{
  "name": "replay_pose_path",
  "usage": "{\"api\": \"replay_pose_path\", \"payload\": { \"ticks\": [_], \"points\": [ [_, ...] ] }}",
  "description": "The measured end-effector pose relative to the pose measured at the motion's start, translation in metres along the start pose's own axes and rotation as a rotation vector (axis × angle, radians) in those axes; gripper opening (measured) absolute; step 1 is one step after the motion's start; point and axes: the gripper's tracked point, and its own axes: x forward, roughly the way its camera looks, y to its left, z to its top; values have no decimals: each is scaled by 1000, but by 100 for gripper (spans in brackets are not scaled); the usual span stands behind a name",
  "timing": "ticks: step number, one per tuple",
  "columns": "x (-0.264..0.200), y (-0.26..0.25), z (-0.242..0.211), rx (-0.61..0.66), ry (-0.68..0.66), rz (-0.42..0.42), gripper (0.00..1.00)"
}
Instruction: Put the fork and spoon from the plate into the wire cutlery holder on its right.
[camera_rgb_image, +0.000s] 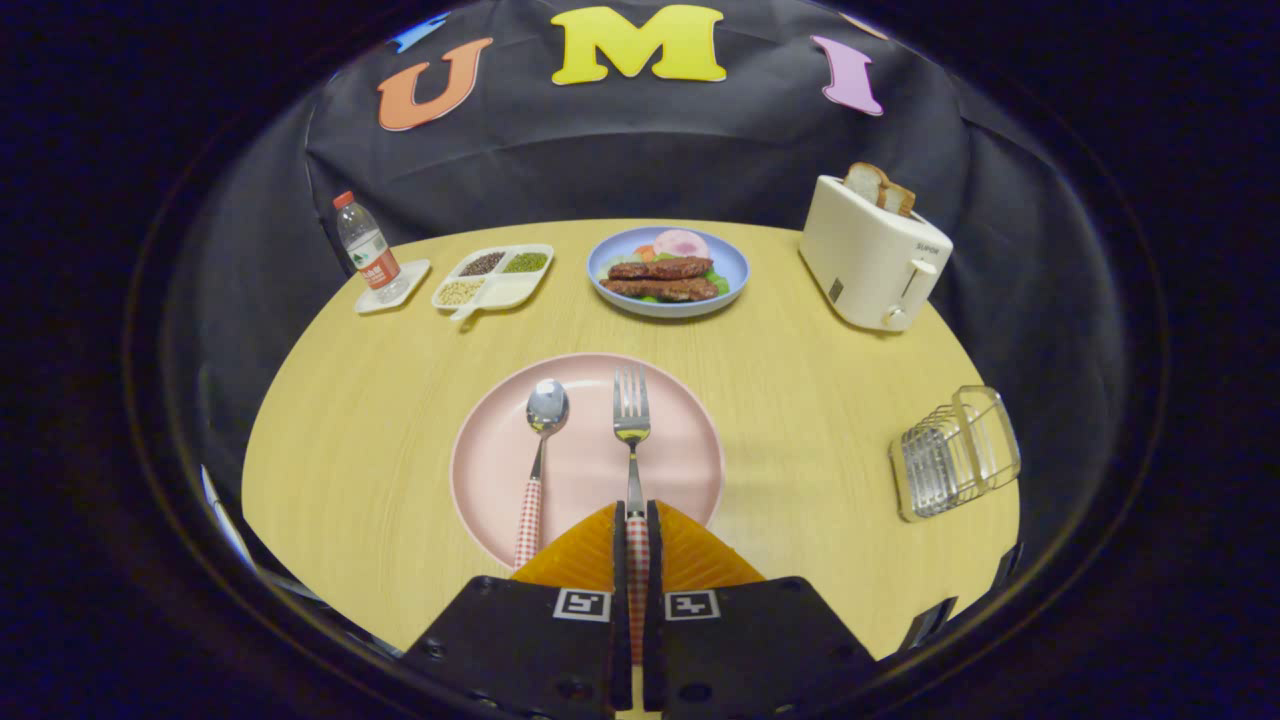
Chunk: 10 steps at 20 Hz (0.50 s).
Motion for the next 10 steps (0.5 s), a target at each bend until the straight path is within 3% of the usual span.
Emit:
{"api": "replay_pose_path", "payload": {
  "ticks": [5, 10],
  "points": [
    [-49, -52, 33, -59, -31, -39, 5],
    [-86, -126, 50, -16, 5, -63, 5]
  ]
}}
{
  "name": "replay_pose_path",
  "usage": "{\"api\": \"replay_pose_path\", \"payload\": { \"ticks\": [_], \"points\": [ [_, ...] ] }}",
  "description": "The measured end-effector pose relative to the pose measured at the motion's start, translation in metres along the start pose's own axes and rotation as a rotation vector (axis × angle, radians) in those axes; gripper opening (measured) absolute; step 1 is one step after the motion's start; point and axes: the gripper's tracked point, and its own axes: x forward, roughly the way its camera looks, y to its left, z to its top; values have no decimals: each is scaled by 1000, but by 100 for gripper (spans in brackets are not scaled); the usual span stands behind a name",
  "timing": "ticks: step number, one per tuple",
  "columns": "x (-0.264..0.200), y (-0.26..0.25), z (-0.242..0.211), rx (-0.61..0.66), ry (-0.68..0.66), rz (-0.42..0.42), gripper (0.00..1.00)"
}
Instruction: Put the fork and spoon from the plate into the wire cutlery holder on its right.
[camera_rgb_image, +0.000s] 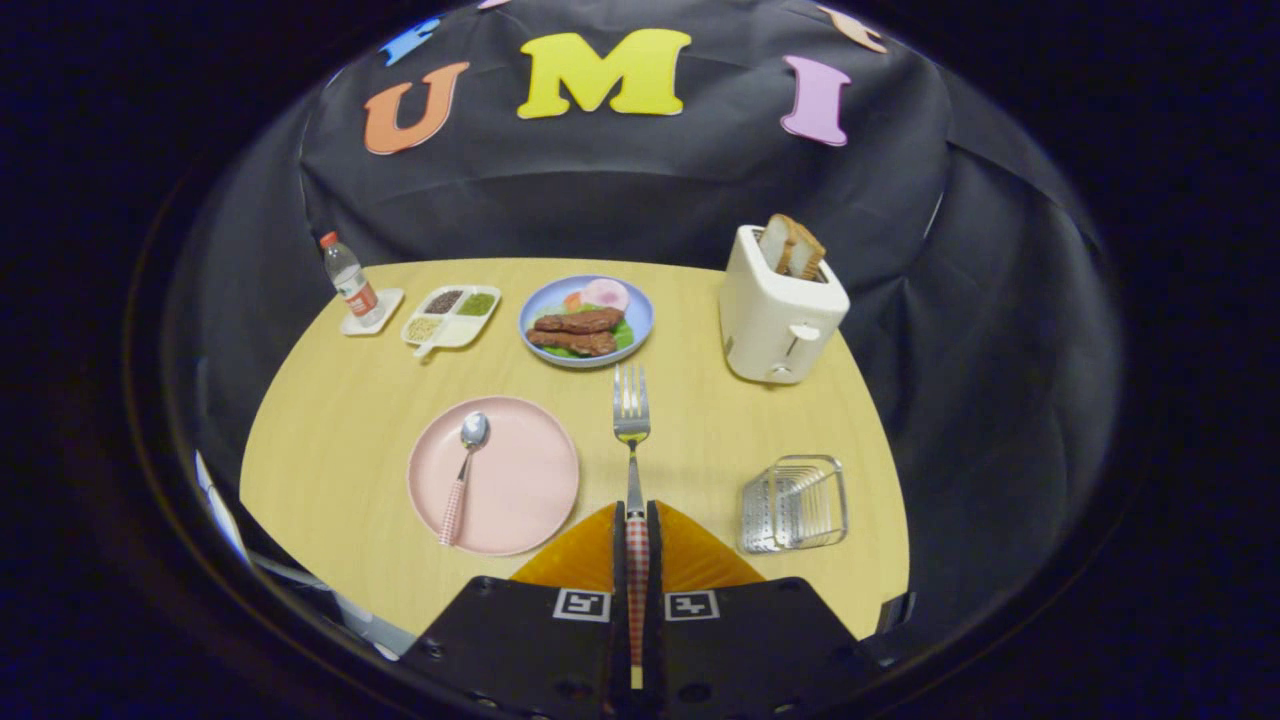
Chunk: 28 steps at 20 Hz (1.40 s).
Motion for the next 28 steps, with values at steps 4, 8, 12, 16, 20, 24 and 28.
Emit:
{"api": "replay_pose_path", "payload": {
  "ticks": [4, 8, 12, 16, 20, 24, 28],
  "points": [
    [-16, -60, -4, 49, 82, 1, 5],
    [-18, -102, -13, 38, 152, -11, 5],
    [-14, -109, -35, 43, 320, 47, 5],
    [5, -121, -48, 31, 498, 51, 5],
    [24, -135, -62, 37, 694, 44, 5],
    [44, -139, -60, 0, 779, 28, 5],
    [61, -136, -57, -43, 849, 17, 5]
  ]
}}
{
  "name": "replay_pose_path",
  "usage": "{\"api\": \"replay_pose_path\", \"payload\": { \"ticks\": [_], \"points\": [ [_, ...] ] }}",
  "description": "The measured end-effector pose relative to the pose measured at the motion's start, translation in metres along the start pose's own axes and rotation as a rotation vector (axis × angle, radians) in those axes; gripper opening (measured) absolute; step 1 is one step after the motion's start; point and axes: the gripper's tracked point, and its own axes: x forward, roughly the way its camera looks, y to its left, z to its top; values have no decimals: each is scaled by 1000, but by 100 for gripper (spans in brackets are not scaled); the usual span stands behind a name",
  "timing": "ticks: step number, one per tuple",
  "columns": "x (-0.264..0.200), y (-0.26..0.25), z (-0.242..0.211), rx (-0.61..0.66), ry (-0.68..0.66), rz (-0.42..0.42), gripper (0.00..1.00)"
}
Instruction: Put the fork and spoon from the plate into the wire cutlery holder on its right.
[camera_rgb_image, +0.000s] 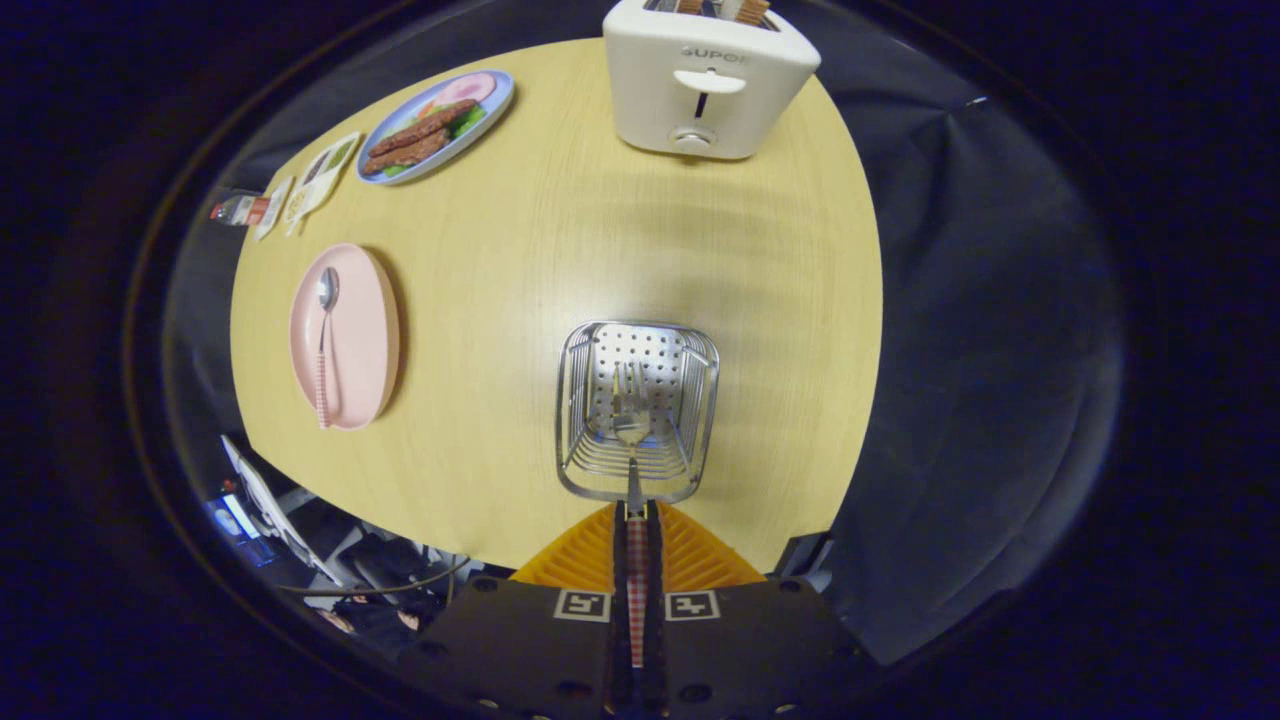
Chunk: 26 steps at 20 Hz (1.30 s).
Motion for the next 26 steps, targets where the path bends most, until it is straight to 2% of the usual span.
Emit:
{"api": "replay_pose_path", "payload": {
  "ticks": [4, 7, 9, 11, 13, 17, 19, 21, 23, 25, 26],
  "points": [
    [6, 11, 11, -10, 50, 11, 5],
    [5, 7, 24, -28, 4, -25, 8],
    [3, 10, 23, -21, 1, -24, 11],
    [1, 13, 21, -14, -8, -20, 11],
    [-4, 15, 23, -1, -48, -26, 11],
    [-25, 36, 23, -21, -191, -15, 21],
    [-38, 51, 20, -40, -284, -15, 29],
    [-50, 64, 21, -62, -394, -38, 47],
    [-65, 72, 26, -80, -536, -110, 63],
    [-81, 95, 27, -91, -674, -116, 79],
    [-87, 110, 28, -87, -733, -90, 87]
  ]
}}
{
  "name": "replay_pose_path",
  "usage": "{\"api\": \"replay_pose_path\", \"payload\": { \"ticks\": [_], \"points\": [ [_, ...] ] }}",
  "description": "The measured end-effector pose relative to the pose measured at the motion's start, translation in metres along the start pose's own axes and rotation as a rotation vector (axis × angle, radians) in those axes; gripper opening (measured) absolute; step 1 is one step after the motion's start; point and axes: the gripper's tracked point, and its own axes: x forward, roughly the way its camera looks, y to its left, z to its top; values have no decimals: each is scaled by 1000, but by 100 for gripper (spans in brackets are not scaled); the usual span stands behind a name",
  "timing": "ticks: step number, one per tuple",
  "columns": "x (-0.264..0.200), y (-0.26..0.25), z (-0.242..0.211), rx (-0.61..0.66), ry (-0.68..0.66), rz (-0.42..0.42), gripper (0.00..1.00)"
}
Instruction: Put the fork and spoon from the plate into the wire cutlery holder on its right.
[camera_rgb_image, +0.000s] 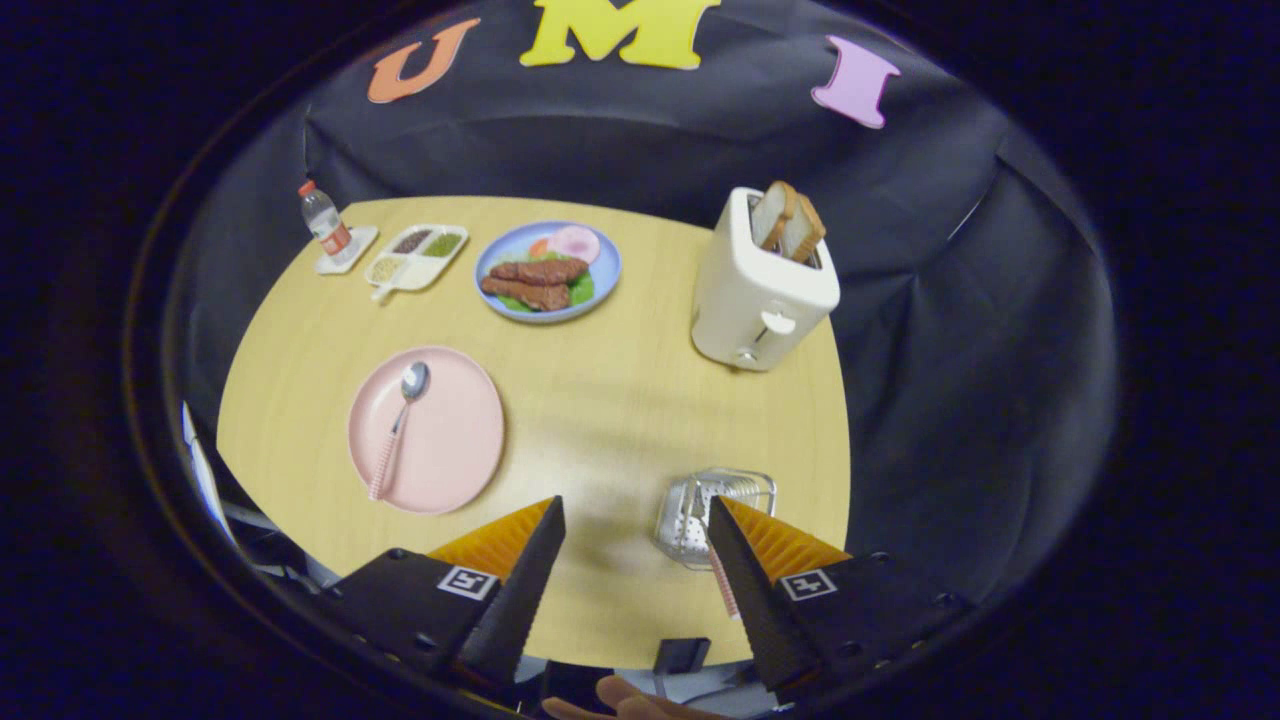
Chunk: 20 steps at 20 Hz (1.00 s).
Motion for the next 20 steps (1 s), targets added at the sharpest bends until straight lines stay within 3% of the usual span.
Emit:
{"api": "replay_pose_path", "payload": {
  "ticks": [2, 5, 10, 16, 20],
  "points": [
    [-5, 27, 1, 38, -97, 31, 98],
    [-5, 70, -4, 87, -214, 65, 97],
    [11, 130, -20, 85, -355, 28, 96],
    [54, 230, -39, 83, -407, 120, 96],
    [89, 255, -39, 72, -429, 90, 94]
  ]
}}
